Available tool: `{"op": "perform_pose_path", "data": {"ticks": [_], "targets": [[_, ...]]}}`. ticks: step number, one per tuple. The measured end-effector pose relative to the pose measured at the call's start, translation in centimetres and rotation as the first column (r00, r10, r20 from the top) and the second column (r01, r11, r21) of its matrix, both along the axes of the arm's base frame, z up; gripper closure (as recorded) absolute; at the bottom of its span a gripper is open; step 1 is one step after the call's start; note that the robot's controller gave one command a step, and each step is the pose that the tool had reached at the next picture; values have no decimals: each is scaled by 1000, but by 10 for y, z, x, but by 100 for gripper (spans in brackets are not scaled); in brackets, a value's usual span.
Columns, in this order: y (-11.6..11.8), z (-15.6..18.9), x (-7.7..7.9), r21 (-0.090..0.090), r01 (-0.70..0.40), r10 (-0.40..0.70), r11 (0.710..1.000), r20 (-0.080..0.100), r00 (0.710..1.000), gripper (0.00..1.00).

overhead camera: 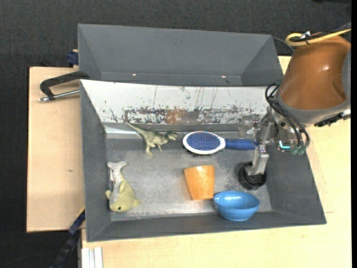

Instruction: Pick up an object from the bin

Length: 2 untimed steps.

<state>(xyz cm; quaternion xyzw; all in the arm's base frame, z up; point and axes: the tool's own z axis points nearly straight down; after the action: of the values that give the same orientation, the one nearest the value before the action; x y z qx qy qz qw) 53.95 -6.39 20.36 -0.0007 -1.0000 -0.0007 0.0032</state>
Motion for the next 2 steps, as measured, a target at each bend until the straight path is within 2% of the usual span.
{"op": "perform_pose_path", "data": {"ticks": [1,2], "targets": [[48,-80,38,2,116,-116,993,3,993,0],[57,-127,50,4,225,-225,974,28,974,0]]}}
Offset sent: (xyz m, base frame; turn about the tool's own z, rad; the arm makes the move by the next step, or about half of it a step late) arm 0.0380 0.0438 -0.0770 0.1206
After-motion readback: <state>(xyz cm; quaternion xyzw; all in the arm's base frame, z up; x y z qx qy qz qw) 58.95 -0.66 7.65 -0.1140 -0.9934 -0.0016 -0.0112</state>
